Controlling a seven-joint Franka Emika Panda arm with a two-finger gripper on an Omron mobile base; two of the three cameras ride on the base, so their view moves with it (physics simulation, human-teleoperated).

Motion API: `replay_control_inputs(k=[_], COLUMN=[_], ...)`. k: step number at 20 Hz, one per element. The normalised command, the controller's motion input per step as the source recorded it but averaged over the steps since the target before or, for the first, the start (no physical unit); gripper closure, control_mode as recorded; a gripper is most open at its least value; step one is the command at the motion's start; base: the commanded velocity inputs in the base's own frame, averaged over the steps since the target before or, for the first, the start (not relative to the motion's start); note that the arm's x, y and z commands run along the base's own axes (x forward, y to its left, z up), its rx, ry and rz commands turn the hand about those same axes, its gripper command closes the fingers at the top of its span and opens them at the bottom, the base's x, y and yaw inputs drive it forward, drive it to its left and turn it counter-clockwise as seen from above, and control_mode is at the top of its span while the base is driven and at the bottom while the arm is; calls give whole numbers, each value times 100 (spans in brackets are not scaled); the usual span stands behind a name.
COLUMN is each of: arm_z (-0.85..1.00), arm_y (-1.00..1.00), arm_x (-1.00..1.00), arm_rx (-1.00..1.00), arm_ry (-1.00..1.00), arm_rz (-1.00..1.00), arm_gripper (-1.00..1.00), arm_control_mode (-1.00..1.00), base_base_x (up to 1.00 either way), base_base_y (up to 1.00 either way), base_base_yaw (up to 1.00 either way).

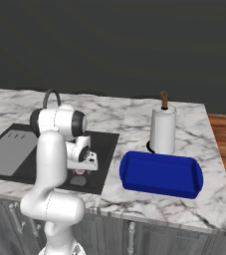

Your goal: Pick up all produce items and place them in the sink. Turn on the sink faucet to wash them. Then turn the sink off and put them in the tray.

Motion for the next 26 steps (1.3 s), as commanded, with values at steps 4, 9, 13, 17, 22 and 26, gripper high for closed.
replay_control_inputs(k=[4,9,13,17,22,26], arm_z=[-31,-22,-16,-16,-2,0], arm_y=[5,3,2,8,18,14], arm_x=[16,36,36,27,15,12], arm_rx=[0,0,0,0,0,0], arm_ry=[0,0,0,0,0,-3], arm_rz=[2,2,2,3,6,7], arm_gripper=[-100,-100,-100,-100,-100,-100], arm_control_mode=[-100,-100,-100,-100,-100,-100], base_base_x=[0,0,0,0,0,0], base_base_y=[0,0,0,0,0,0], base_base_yaw=[0,0,0,0,0,0])
